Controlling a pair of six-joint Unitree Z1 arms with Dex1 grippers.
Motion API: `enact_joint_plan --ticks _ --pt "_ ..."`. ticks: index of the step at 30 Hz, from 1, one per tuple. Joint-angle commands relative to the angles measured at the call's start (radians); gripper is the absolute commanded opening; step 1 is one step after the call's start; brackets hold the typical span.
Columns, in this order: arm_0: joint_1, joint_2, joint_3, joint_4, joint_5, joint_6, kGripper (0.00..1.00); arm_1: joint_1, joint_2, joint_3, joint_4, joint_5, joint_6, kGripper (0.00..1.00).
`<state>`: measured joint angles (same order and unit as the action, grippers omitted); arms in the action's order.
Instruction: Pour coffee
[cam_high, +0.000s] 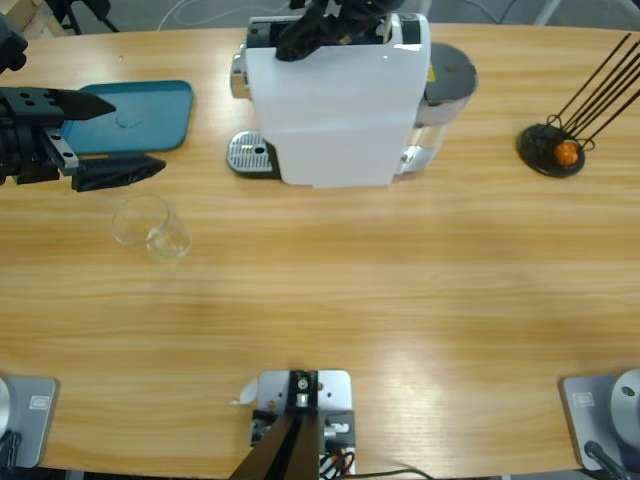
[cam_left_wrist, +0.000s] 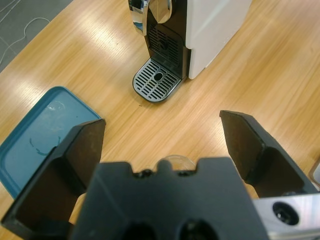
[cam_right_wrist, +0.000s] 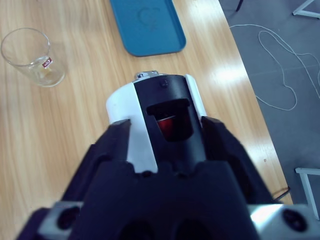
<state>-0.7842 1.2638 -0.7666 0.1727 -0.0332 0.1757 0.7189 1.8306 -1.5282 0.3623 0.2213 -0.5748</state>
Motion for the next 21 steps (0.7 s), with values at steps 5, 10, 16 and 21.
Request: enact_joint_plan --ticks 5,10,16,21 --pt "0.003 0.006 -0.012 -0.012 -0.011 -0.019 1.0 0.159 -0.105 -0.019 0.029 -0.025 0.184 0.0" --pt "0.003 -0.047 0.0 -0.01 0.0 -0.022 1.0 0.267 -0.253 0.16 -0.026 -0.165 0.418 0.0" --pt "0.003 -0.114 0.034 0.02 0.019 -0.021 1.0 0.263 -0.557 0.497 -0.103 -0.654 0.761 0.0" --pt "0.003 -0.14 0.035 0.022 0.017 0.006 0.987 0.093 -0.508 0.472 -0.193 -0.787 0.858 0.0"
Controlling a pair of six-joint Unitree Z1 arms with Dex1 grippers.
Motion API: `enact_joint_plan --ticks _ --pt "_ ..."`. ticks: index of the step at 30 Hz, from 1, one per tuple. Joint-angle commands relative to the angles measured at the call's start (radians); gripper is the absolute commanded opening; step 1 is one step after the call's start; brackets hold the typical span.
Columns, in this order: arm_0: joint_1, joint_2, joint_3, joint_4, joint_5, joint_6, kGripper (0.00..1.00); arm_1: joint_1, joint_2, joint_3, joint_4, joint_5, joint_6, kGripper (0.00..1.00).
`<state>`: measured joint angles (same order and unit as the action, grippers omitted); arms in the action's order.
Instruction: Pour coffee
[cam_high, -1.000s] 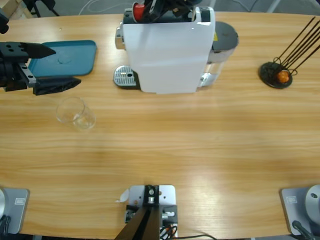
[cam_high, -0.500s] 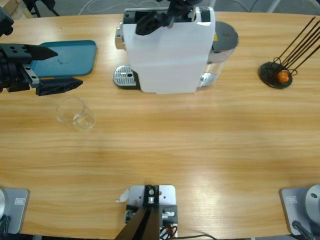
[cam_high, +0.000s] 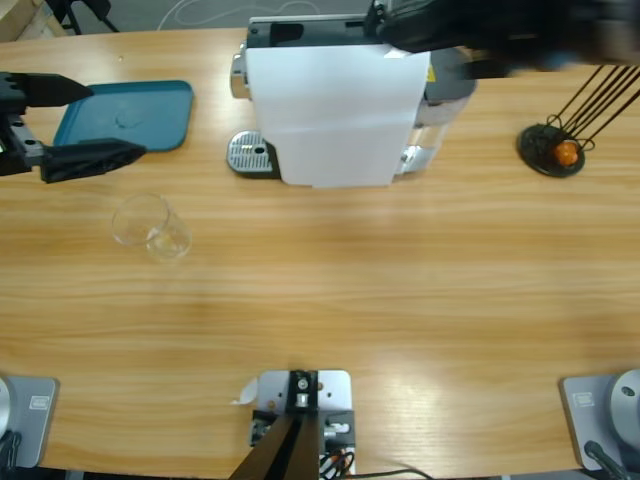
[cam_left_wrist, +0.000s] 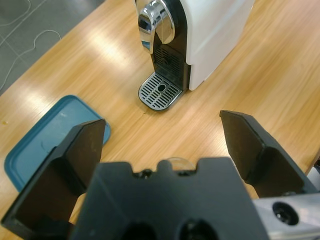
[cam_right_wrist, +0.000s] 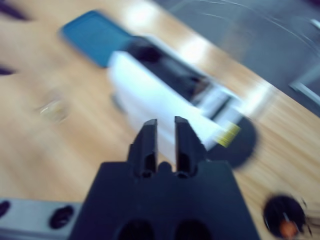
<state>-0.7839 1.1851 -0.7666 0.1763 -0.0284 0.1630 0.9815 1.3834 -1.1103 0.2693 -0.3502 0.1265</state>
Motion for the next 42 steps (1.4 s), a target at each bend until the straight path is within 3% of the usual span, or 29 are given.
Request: enact_joint_plan --ticks 1,7,15,30,42 --pt "0.003 -0.066 0.036 0.02 0.01 0.017 0.987 -0.206 -0.011 0.023 -0.147 -0.205 0.175 0.0" --pt "0.018 -0.088 0.041 0.035 0.013 0.018 1.0 -0.259 0.238 -0.139 -0.23 -0.079 0.284 0.0" --pt "0.021 -0.133 0.049 0.047 0.062 0.011 1.0 -0.215 0.261 -0.148 -0.248 0.037 0.363 0.0" --pt "0.025 -0.142 0.073 0.061 0.07 0.01 1.0 -0.069 0.327 -0.158 -0.314 0.038 0.371 0.0" --pt "0.025 -0.131 0.073 0.061 0.068 0.018 1.0 -0.047 0.511 -0.172 -0.352 0.103 0.372 0.0"
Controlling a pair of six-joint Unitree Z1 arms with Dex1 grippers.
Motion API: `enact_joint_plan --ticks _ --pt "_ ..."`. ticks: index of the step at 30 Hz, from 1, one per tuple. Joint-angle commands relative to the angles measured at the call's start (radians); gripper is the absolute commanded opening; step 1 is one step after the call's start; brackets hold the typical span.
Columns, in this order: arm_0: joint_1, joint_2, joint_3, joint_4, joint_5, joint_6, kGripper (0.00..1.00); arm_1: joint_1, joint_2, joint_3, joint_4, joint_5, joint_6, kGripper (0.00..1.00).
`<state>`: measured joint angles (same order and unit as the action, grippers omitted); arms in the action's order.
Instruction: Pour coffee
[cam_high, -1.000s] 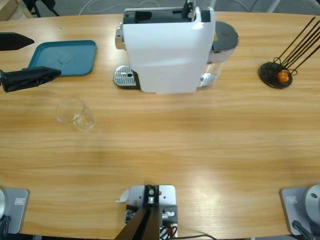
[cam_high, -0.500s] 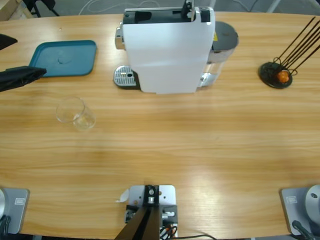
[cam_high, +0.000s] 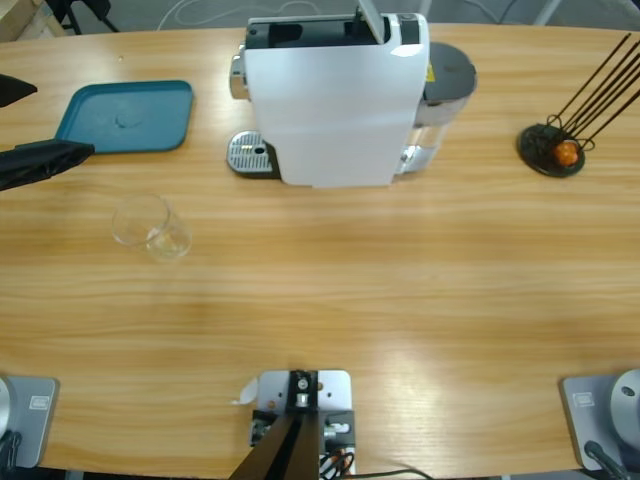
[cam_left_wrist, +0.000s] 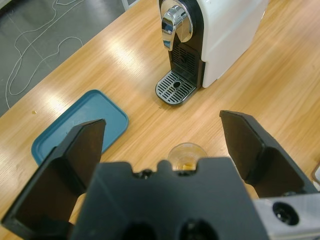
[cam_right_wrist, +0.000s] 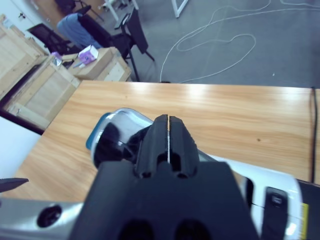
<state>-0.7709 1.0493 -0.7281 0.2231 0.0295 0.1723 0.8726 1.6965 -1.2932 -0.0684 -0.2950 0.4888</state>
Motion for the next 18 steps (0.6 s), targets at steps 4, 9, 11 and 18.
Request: enact_joint_plan --ticks 4,9,11,18 --pt "0.014 -0.001 0.031 0.015 0.009 0.009 1.0 0.062 0.254 0.016 -0.018 0.063 0.008 0.0" --pt "0.042 -0.003 0.03 0.015 0.006 0.01 1.0 0.097 0.317 0.026 -0.027 0.066 0.008 0.0" --pt "0.042 -0.002 0.032 0.015 0.006 0.01 1.0 0.097 0.326 0.045 -0.027 0.064 0.008 0.0" --pt "0.052 -0.016 0.036 0.029 0.006 0.01 1.0 0.094 0.365 0.146 -0.045 0.05 0.023 0.0"
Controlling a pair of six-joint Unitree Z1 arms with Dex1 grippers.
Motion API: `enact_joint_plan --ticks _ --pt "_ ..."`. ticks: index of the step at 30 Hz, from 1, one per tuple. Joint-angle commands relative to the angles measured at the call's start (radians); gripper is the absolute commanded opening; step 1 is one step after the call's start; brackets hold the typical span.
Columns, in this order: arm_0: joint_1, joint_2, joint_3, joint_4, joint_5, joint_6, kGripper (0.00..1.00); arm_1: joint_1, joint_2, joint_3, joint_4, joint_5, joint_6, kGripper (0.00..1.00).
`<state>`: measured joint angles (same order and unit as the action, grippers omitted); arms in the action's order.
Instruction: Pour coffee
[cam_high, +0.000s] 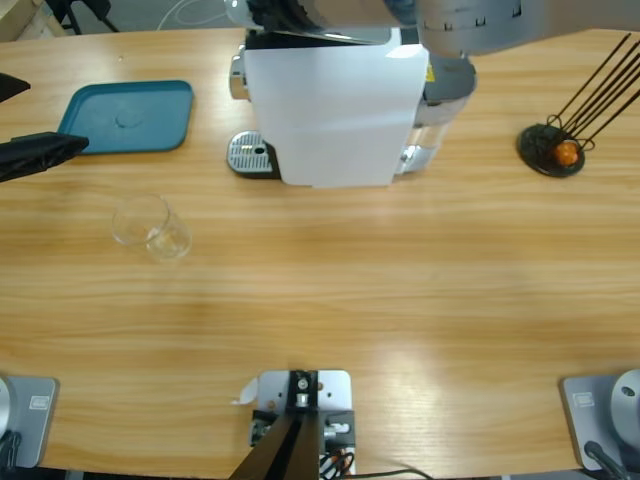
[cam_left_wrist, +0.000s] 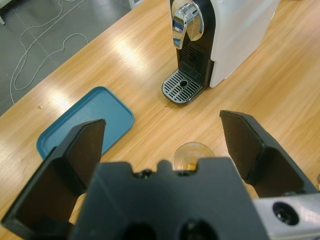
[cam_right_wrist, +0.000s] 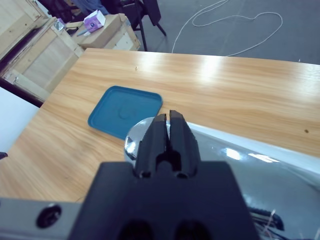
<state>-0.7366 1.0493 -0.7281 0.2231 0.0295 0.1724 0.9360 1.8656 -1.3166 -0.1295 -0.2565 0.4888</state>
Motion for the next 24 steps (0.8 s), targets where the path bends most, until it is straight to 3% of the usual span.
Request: enact_joint_plan --ticks 1,8,11,12,13,14,16,19,24 --pt "0.019 -0.017 0.035 0.03 0.006 0.01 1.0 0.027 0.205 0.182 0.013 0.011 0.033 0.0" --pt "0.019 -0.023 0.033 0.032 0.005 0.007 1.0 -0.039 0.226 0.214 -0.014 0.018 0.031 0.0" --pt "0.019 -0.028 0.033 0.032 0.005 0.004 1.0 -0.052 0.14 0.228 -0.027 0.083 -0.117 0.0" --pt "0.019 -0.028 0.033 0.032 0.004 -0.002 1.0 -0.052 0.091 0.224 -0.012 0.092 -0.159 0.36" --pt "0.019 -0.029 0.033 0.031 0.004 -0.027 1.0 -0.052 0.033 0.219 0.004 0.089 -0.195 0.922" --pt "0.019 -0.03 0.033 0.032 0.004 -0.047 1.0 -0.052 -0.027 0.215 0.017 0.089 -0.236 0.999" --pt "0.019 -0.054 0.028 0.064 0.008 -0.053 1.0 -0.069 -0.154 0.172 0.044 0.103 -0.299 1.0" --pt "0.005 -0.105 0.037 0.103 -0.016 -0.096 1.0 -0.088 -0.316 0.05 0.216 0.154 -0.37 1.0" --pt "-0.144 -0.106 0.126 0.088 0.036 -0.385 1.0 -0.083 -0.457 0.107 0.366 0.159 -0.401 1.0"
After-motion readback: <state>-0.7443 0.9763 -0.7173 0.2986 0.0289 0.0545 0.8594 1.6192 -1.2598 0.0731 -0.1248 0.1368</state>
